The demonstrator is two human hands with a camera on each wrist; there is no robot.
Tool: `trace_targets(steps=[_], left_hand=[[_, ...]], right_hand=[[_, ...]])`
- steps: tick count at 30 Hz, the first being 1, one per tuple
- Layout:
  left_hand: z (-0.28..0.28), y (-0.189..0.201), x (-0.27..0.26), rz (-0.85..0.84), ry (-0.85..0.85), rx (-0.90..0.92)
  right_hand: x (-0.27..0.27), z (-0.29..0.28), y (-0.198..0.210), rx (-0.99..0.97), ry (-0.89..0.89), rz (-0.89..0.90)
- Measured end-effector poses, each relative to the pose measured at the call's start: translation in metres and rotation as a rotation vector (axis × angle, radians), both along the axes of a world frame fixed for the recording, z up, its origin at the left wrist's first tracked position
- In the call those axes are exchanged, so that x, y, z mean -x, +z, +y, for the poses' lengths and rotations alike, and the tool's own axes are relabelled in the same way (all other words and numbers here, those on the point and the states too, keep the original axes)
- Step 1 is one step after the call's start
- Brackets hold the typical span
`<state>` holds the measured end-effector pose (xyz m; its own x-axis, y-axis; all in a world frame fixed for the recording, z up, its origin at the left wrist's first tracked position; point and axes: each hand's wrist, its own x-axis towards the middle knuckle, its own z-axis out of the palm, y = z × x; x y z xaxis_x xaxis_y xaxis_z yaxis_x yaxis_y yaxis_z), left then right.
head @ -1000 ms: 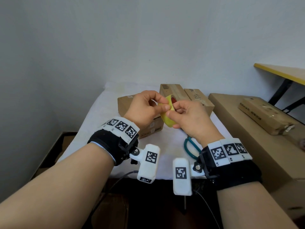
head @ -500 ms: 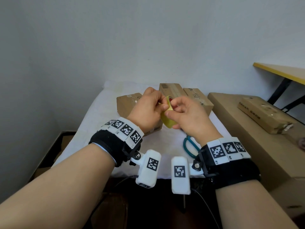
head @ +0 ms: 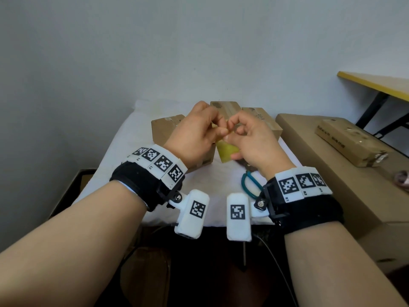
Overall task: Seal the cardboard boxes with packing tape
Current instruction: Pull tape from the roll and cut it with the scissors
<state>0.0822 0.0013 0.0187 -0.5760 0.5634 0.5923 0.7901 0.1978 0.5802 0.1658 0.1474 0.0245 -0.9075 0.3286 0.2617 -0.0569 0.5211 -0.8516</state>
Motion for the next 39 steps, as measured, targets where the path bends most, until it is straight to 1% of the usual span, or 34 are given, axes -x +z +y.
trace_targets(steps=[2, 3, 6, 9, 12, 14, 20, 23, 26, 31, 36, 39], left_hand=[[0.0, 0.002, 0.0, -0.02, -0.004, -0.063], [0.0, 0.001, 0.001, -0.05, -0.004, -0.065], [0.0, -0.005, 0.003, -0.193, -0.026, 0.024], [0.001, -0.011, 0.003, -0.229, -0.042, 0.085], [0.001, -0.009, 0.001, -0.328, -0.074, 0.002], [0.0, -0.008, 0.001, -0.364, -0.084, -0.049], [-0.003, -0.006, 0.002, -0.403, -0.105, -0.072], [-0.002, -0.006, 0.001, -0.364, -0.081, -0.067], [0.003, -0.007, -0.002, -0.334, -0.06, -0.113], [0.006, -0.009, -0.001, -0.405, -0.063, -0.268], [0.006, -0.01, 0.004, -0.381, -0.024, -0.264], [0.006, -0.009, 0.009, -0.347, 0.032, -0.281]], right_hand=[[-0.002, 0.005, -0.002, 0.01, -0.04, 0.005], [-0.004, 0.006, -0.003, 0.015, -0.052, 0.01], [-0.007, 0.006, 0.0, 0.029, -0.067, 0.036], [-0.01, 0.003, 0.005, 0.064, -0.061, 0.047], [-0.013, 0.003, 0.007, 0.067, -0.042, 0.052], [-0.014, 0.003, 0.007, 0.089, -0.02, 0.075], [-0.019, 0.001, 0.007, 0.182, 0.039, 0.09], [-0.018, -0.002, 0.009, 0.216, 0.04, 0.117], [-0.015, -0.005, 0.012, 0.197, 0.051, 0.134], [-0.011, -0.01, 0.011, 0.143, 0.086, 0.127], [-0.01, -0.008, 0.008, 0.115, 0.082, 0.116], [-0.008, -0.009, 0.003, 0.102, 0.085, 0.055]])
